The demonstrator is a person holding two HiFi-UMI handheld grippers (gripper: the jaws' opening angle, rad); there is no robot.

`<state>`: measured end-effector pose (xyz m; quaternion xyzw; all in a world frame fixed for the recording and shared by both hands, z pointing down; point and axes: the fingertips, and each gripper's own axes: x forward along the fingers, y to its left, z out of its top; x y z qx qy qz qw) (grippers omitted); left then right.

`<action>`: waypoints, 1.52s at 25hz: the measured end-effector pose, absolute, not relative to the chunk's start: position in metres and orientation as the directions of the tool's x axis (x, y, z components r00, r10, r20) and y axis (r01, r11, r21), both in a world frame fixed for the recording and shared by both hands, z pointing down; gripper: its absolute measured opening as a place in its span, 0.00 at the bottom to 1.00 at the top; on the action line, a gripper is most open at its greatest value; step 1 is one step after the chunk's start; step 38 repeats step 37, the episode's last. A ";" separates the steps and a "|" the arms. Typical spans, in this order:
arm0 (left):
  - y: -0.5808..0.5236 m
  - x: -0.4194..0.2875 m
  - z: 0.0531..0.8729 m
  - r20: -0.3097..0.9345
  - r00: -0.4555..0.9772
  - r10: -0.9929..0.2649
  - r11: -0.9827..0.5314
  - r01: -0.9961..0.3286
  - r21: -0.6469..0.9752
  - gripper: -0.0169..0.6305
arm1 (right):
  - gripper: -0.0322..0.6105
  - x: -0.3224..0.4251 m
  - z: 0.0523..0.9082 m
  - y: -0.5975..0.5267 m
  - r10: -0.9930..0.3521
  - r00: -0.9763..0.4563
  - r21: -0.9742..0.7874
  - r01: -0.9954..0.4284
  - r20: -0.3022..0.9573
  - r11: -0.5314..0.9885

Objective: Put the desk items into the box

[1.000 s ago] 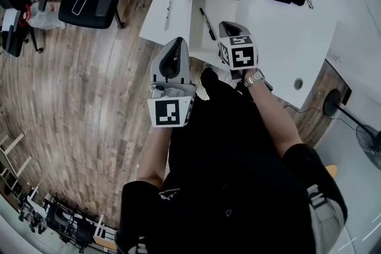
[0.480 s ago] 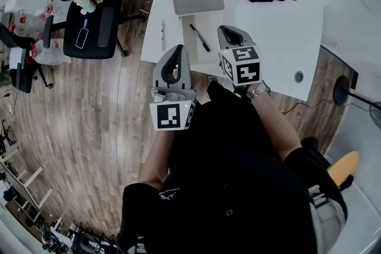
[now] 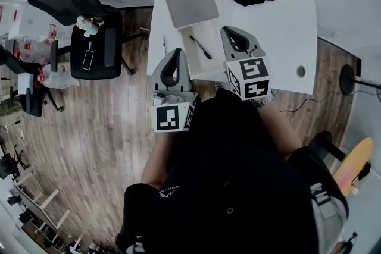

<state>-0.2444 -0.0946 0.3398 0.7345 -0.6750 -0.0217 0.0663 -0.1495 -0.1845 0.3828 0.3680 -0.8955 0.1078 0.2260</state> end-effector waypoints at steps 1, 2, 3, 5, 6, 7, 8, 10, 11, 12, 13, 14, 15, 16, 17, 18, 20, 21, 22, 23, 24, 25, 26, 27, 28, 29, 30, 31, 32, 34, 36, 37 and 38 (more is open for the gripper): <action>-0.095 -0.245 0.338 0.053 0.097 -0.994 -0.090 -0.988 0.123 0.04 | 0.05 -0.148 0.376 -0.185 -0.622 -0.627 -0.030 -0.715 0.468 0.698; -0.096 -0.245 0.336 0.049 0.106 -0.993 -0.100 -0.988 0.120 0.04 | 0.05 -0.146 0.368 -0.185 -0.634 -0.629 -0.036 -0.722 0.451 0.691; -0.096 -0.245 0.334 0.044 0.115 -0.992 -0.109 -0.987 0.117 0.04 | 0.05 -0.145 0.359 -0.185 -0.645 -0.630 -0.041 -0.729 0.432 0.684; -0.097 -0.246 0.329 0.031 0.133 -0.991 -0.129 -0.985 0.111 0.04 | 0.05 -0.142 0.341 -0.185 -0.668 -0.631 -0.045 -0.740 0.394 0.672; -0.098 -0.246 0.326 0.022 0.142 -0.990 -0.139 -0.984 0.109 0.04 | 0.05 -0.141 0.331 -0.184 -0.679 -0.631 -0.045 -0.744 0.375 0.667; -0.098 -0.247 0.323 0.014 0.150 -0.989 -0.148 -0.983 0.108 0.04 | 0.05 -0.141 0.322 -0.183 -0.689 -0.631 -0.044 -0.748 0.356 0.662; -0.098 -0.249 0.320 0.005 0.157 -0.988 -0.156 -0.982 0.107 0.04 | 0.05 -0.142 0.314 -0.182 -0.699 -0.630 -0.040 -0.752 0.338 0.658; -0.096 -0.252 0.315 -0.008 0.168 -0.986 -0.168 -0.980 0.109 0.04 | 0.05 -0.143 0.300 -0.177 -0.714 -0.629 -0.032 -0.757 0.307 0.653; -0.095 -0.253 0.312 -0.014 0.173 -0.985 -0.173 -0.979 0.110 0.04 | 0.05 -0.143 0.296 -0.174 -0.720 -0.627 -0.030 -0.760 0.297 0.649; -0.094 -0.255 0.310 -0.020 0.178 -0.984 -0.179 -0.978 0.111 0.04 | 0.05 -0.144 0.293 -0.172 -0.725 -0.625 -0.027 -0.763 0.289 0.646; -0.093 -0.256 0.308 -0.026 0.185 -0.982 -0.187 -0.976 0.110 0.04 | 0.05 -0.144 0.291 -0.169 -0.731 -0.621 -0.024 -0.766 0.284 0.642; -0.092 -0.257 0.307 -0.030 0.192 -0.981 -0.194 -0.975 0.109 0.04 | 0.05 -0.145 0.291 -0.166 -0.735 -0.617 -0.021 -0.770 0.281 0.638; -0.090 -0.259 0.306 -0.031 0.198 -0.980 -0.201 -0.974 0.107 0.04 | 0.05 -0.146 0.291 -0.163 -0.739 -0.613 -0.017 -0.773 0.279 0.634; -0.088 -0.261 0.306 -0.032 0.204 -0.978 -0.207 -0.973 0.106 0.04 | 0.05 -0.148 0.292 -0.160 -0.742 -0.610 -0.015 -0.775 0.278 0.631; -0.087 -0.262 0.307 -0.032 0.209 -0.977 -0.211 -0.972 0.105 0.04 | 0.05 -0.150 0.292 -0.157 -0.744 -0.608 -0.013 -0.777 0.277 0.629; -0.085 -0.264 0.307 -0.032 0.213 -0.976 -0.215 -0.971 0.104 0.04 | 0.05 -0.151 0.293 -0.154 -0.747 -0.606 -0.013 -0.779 0.275 0.627; -0.082 -0.268 0.308 -0.030 0.219 -0.975 -0.221 -0.970 0.103 0.04 | 0.05 -0.154 0.294 -0.149 -0.751 -0.602 -0.010 -0.782 0.272 0.623; -0.081 -0.270 0.308 -0.029 0.222 -0.975 -0.224 -0.969 0.103 0.04 | 0.05 -0.156 0.295 -0.146 -0.753 -0.599 -0.009 -0.784 0.272 0.621; -0.079 -0.272 0.308 -0.029 0.225 -0.974 -0.226 -0.969 0.103 0.04 | 0.05 -0.158 0.295 -0.144 -0.754 -0.598 -0.009 -0.785 0.273 0.619; -0.077 -0.274 0.308 -0.028 0.227 -0.974 -0.228 -0.968 0.104 0.04 | 0.05 -0.160 0.296 -0.142 -0.755 -0.596 -0.011 -0.787 0.274 0.617; -0.075 -0.277 0.308 -0.027 0.228 -0.973 -0.230 -0.968 0.104 0.04 | 0.05 -0.163 0.296 -0.140 -0.755 -0.595 -0.014 -0.788 0.276 0.615; -0.072 -0.280 0.309 -0.026 0.229 -0.973 -0.231 -0.967 0.104 0.04 | 0.05 -0.165 0.298 -0.138 -0.755 -0.593 -0.016 -0.789 0.278 0.614; -0.070 -0.282 0.310 -0.026 0.229 -0.973 -0.231 -0.968 0.103 0.04 | 0.05 -0.167 0.299 -0.137 -0.755 -0.593 -0.019 -0.790 0.280 0.613; -0.069 -0.285 0.311 -0.025 0.228 -0.973 -0.230 -0.968 0.102 0.04 | 0.05 -0.169 0.301 -0.135 -0.755 -0.592 -0.023 -0.791 0.282 0.612; -0.067 -0.288 0.312 -0.024 0.227 -0.974 -0.228 -0.969 0.100 0.04 | 0.05 -0.172 0.303 -0.134 -0.754 -0.592 -0.026 -0.791 0.283 0.612; -0.065 -0.292 0.312 -0.022 0.224 -0.974 -0.225 -0.969 0.098 0.04 | 0.05 -0.174 0.305 -0.133 -0.753 -0.593 -0.029 -0.791 0.284 0.611; -0.063 -0.295 0.312 -0.022 0.222 -0.975 -0.223 -0.970 0.095 0.04 | 0.05 -0.177 0.306 -0.131 -0.752 -0.594 -0.032 -0.790 0.285 0.612; -0.062 -0.299 0.312 -0.022 0.219 -0.975 -0.220 -0.971 0.093 0.04 | 0.05 -0.179 0.307 -0.130 -0.752 -0.595 -0.033 -0.790 0.285 0.612; -0.060 -0.302 0.312 -0.024 0.217 -0.976 -0.218 -0.972 0.092 0.04 | 0.05 -0.182 0.307 -0.128 -0.751 -0.596 -0.034 -0.789 0.285 0.613; -0.060 -0.307 0.312 -0.026 0.215 -0.976 -0.216 -0.972 0.091 0.04 | 0.05 -0.187 0.308 -0.127 -0.749 -0.598 -0.035 -0.787 0.283 0.615; -0.060 -0.310 0.312 -0.027 0.217 -0.976 -0.218 -0.972 0.090 0.04 | 0.05 -0.191 0.307 -0.126 -0.749 -0.600 -0.036 -0.787 0.281 0.616; -0.061 -0.311 0.312 -0.027 0.218 -0.975 -0.220 -0.971 0.089 0.04 | 0.05 -0.193 0.307 -0.126 -0.749 -0.600 -0.037 -0.787 0.280 0.616; -0.061 -0.311 0.312 -0.027 0.218 -0.975 -0.220 -0.971 0.089 0.04 | 0.05 -0.193 0.307 -0.126 -0.749 -0.600 -0.037 -0.787 0.280 0.616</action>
